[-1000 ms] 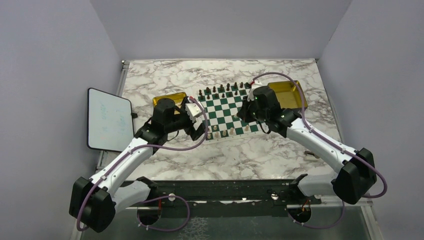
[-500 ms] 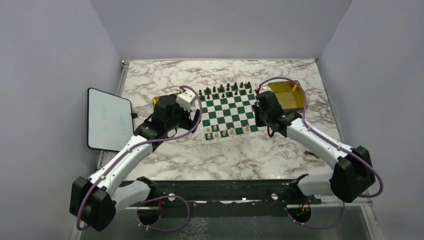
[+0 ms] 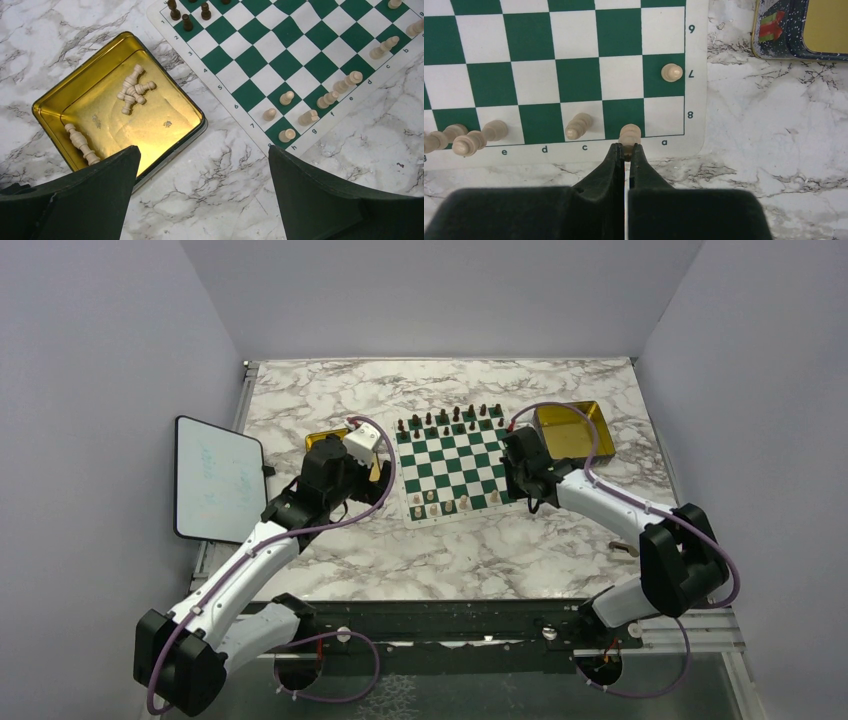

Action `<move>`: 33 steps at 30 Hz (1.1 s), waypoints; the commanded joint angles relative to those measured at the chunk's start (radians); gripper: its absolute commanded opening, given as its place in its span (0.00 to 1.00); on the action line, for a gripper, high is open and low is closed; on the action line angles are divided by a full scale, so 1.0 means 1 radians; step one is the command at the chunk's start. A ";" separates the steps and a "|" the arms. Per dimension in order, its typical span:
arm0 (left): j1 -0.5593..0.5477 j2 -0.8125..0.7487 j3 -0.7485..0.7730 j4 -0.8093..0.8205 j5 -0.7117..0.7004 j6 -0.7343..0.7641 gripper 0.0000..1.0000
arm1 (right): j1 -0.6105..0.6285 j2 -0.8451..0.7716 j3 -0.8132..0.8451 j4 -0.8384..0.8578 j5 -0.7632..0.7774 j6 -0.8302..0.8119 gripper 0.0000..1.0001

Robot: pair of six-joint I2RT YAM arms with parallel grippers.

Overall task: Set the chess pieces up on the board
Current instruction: Place the chess piece on the chessboard.

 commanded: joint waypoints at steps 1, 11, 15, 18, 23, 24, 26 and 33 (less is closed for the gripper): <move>-0.001 -0.010 -0.010 0.032 -0.038 0.005 0.99 | -0.008 0.012 -0.029 0.068 0.005 0.017 0.01; -0.001 -0.002 -0.007 0.031 -0.022 -0.006 0.99 | -0.023 0.045 -0.032 0.083 -0.025 0.029 0.01; -0.001 0.004 -0.009 0.031 -0.012 -0.006 0.99 | -0.033 0.057 -0.022 0.077 -0.042 0.037 0.01; -0.001 0.006 -0.008 0.031 -0.011 -0.006 0.99 | -0.041 0.072 -0.005 0.062 -0.060 0.041 0.01; -0.001 0.015 -0.008 0.032 -0.004 -0.004 0.99 | -0.047 0.090 0.000 0.059 -0.073 0.040 0.01; -0.001 0.017 -0.007 0.030 -0.002 -0.005 0.99 | -0.048 0.090 0.001 0.061 -0.077 0.041 0.01; -0.001 0.016 -0.008 0.030 -0.003 -0.003 0.99 | -0.048 0.091 0.000 0.061 -0.080 0.042 0.01; -0.001 0.021 -0.009 0.028 -0.002 -0.001 0.99 | -0.049 0.106 0.032 0.023 -0.075 0.039 0.01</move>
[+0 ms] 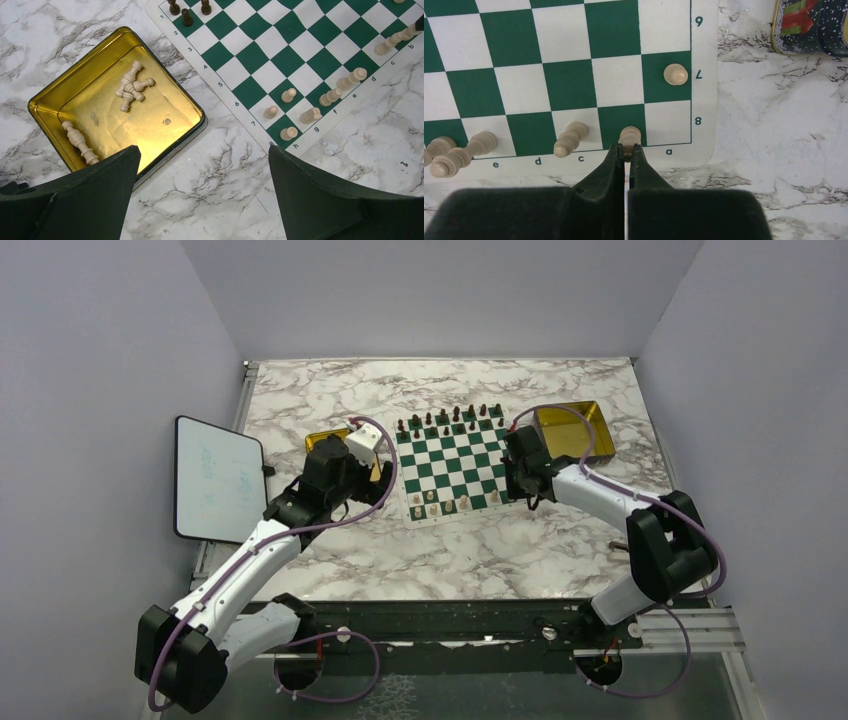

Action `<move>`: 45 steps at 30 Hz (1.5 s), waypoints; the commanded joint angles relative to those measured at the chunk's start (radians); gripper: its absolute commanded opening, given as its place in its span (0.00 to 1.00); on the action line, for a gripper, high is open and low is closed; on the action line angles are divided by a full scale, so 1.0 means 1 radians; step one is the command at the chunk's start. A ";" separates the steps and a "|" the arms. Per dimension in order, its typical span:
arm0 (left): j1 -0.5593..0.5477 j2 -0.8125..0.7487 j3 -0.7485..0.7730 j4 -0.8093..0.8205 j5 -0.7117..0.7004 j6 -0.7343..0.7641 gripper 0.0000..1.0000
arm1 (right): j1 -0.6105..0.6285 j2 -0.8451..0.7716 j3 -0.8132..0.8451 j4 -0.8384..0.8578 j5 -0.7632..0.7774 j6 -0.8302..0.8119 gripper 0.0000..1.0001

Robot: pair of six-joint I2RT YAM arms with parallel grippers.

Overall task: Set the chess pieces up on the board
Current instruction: Place the chess piece on the chessboard.

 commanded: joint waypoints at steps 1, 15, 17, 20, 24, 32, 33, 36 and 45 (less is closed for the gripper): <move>-0.001 0.006 -0.005 0.021 0.004 -0.001 0.99 | -0.003 0.031 0.050 -0.036 -0.015 0.012 0.01; -0.001 -0.003 -0.013 0.019 0.007 -0.004 0.99 | -0.012 0.082 0.081 -0.068 -0.065 0.012 0.02; -0.001 -0.002 -0.013 0.019 0.007 -0.003 0.99 | -0.013 0.087 0.083 -0.069 -0.062 0.014 0.09; -0.001 -0.001 -0.013 0.018 0.009 -0.004 0.99 | -0.014 0.091 0.084 -0.071 -0.058 0.017 0.18; -0.001 -0.007 -0.012 0.017 0.008 -0.003 0.99 | -0.014 0.092 0.091 -0.070 -0.049 0.020 0.30; -0.001 -0.022 -0.015 0.014 0.006 0.000 0.99 | -0.015 0.065 0.125 -0.093 -0.038 0.027 0.40; -0.001 -0.022 -0.014 0.014 0.006 -0.001 0.99 | -0.015 0.062 0.132 -0.100 -0.036 0.030 0.42; -0.001 -0.020 -0.013 0.017 0.012 -0.003 0.99 | -0.015 0.039 0.138 -0.110 -0.031 0.039 0.46; -0.001 -0.018 -0.013 0.025 0.051 -0.016 0.99 | -0.070 -0.096 0.116 -0.116 0.020 0.089 0.47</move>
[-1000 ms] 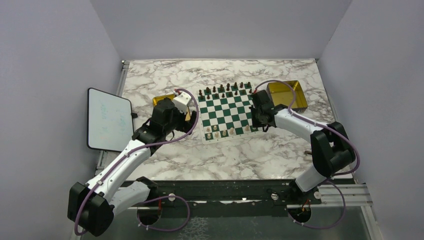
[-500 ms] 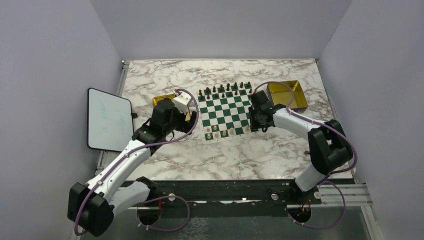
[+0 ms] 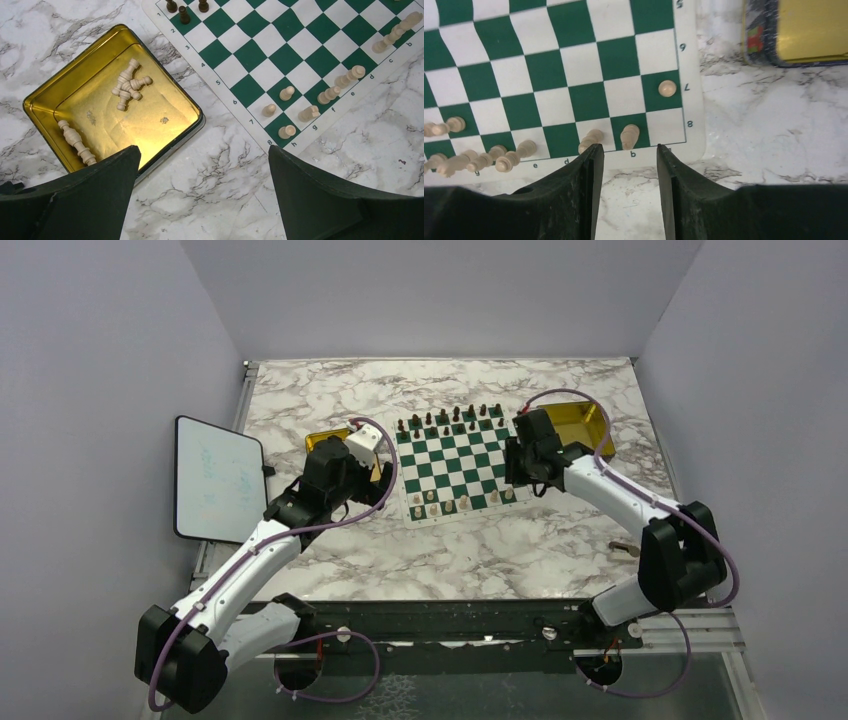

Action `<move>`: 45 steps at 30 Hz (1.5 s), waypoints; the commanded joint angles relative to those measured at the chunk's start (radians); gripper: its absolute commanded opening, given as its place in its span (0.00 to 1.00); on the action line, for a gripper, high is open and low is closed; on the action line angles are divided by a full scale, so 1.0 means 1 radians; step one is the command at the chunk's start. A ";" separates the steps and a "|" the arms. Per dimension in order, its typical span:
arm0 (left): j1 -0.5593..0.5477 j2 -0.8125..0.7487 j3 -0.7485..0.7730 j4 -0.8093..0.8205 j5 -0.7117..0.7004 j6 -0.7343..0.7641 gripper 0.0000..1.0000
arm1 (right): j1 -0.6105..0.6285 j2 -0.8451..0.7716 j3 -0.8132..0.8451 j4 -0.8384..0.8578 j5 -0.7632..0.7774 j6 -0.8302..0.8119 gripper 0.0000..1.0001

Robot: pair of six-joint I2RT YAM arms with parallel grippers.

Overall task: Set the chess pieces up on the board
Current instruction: Place the chess piece on the chessboard, then adjust the chessboard at the center of the board.

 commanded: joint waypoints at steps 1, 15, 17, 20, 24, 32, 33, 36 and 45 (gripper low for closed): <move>-0.001 -0.018 -0.007 0.027 0.053 -0.015 0.99 | -0.051 -0.081 -0.006 -0.006 0.048 0.037 0.45; -0.001 -0.048 -0.006 0.035 0.079 -0.024 0.99 | -0.115 -0.051 -0.134 0.081 -0.040 0.083 0.01; -0.001 -0.051 -0.007 0.035 0.078 -0.025 0.99 | -0.118 -0.045 -0.162 0.106 -0.057 0.102 0.01; -0.001 -0.055 -0.007 0.035 0.079 -0.026 0.99 | -0.121 -0.031 -0.192 0.143 -0.071 0.122 0.01; -0.001 -0.060 -0.010 0.036 0.077 -0.024 0.99 | -0.123 -0.017 -0.220 0.172 -0.073 0.133 0.01; -0.001 -0.061 -0.013 0.038 0.072 -0.024 0.99 | -0.126 -0.021 -0.254 0.215 -0.067 0.140 0.01; -0.001 -0.061 -0.013 0.038 0.073 -0.024 0.99 | -0.126 -0.019 -0.256 0.218 -0.067 0.139 0.01; -0.001 -0.061 -0.014 0.038 0.072 -0.023 0.99 | -0.129 -0.014 -0.261 0.231 -0.071 0.137 0.01; -0.001 -0.057 -0.014 0.038 0.075 -0.023 0.99 | -0.132 -0.005 -0.269 0.249 -0.076 0.136 0.01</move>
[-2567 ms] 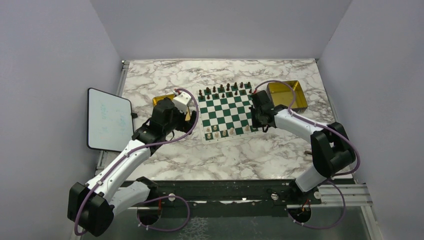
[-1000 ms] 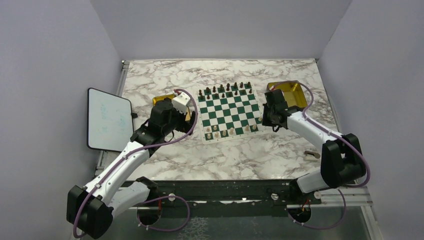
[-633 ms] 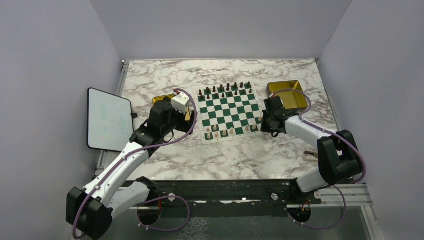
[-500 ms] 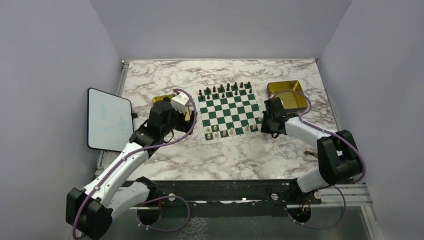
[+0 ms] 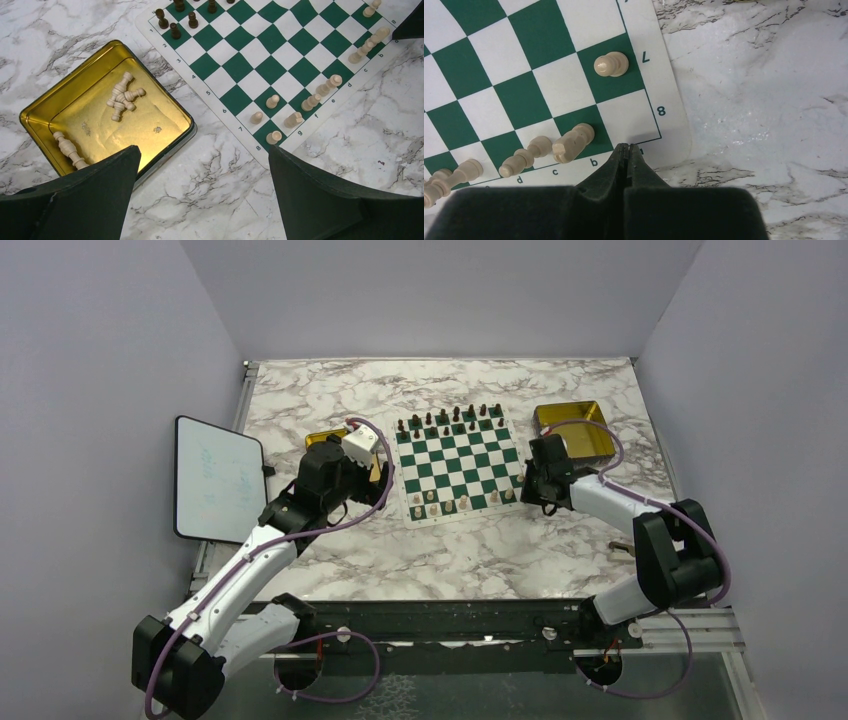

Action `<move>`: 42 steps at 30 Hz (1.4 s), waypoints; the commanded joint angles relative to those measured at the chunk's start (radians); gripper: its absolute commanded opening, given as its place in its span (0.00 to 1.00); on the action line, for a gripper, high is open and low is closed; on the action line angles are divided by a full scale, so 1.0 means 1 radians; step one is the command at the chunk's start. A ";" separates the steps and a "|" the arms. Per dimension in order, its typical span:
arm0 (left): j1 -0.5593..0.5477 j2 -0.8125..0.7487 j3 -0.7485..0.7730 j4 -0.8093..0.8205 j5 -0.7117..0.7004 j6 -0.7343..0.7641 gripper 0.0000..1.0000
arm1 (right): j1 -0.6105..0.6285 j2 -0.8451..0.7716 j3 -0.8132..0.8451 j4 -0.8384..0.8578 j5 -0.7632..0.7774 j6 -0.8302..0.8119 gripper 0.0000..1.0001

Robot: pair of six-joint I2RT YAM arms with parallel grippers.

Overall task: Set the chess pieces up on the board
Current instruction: Adjust the chessboard at the center of the board.

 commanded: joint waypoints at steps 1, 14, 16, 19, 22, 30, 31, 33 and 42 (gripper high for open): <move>-0.001 -0.012 -0.012 0.022 0.020 -0.010 0.99 | -0.010 0.023 -0.016 0.034 -0.014 0.009 0.01; -0.001 -0.005 -0.012 0.021 0.021 -0.010 0.99 | -0.010 0.018 -0.040 0.019 -0.039 0.001 0.01; -0.001 -0.005 -0.012 0.021 0.022 -0.010 0.99 | -0.010 0.017 -0.048 0.018 -0.049 0.003 0.01; -0.001 -0.004 -0.012 0.021 0.021 -0.011 0.99 | -0.011 0.012 -0.062 0.013 -0.059 0.004 0.01; -0.001 -0.002 -0.012 0.021 0.022 -0.011 0.99 | -0.010 0.005 -0.069 0.004 -0.064 0.004 0.01; -0.001 -0.002 -0.012 0.021 0.022 -0.011 0.99 | -0.010 -0.015 -0.088 -0.013 -0.078 0.007 0.01; -0.001 -0.003 -0.012 0.021 0.022 -0.012 0.99 | -0.010 -0.017 -0.089 -0.014 -0.077 0.007 0.01; -0.001 -0.001 -0.012 0.021 0.022 -0.012 0.99 | -0.010 -0.019 -0.092 -0.017 -0.078 0.006 0.01; -0.001 0.003 -0.012 0.022 0.016 -0.010 0.99 | -0.010 -0.024 -0.092 -0.016 -0.077 0.009 0.01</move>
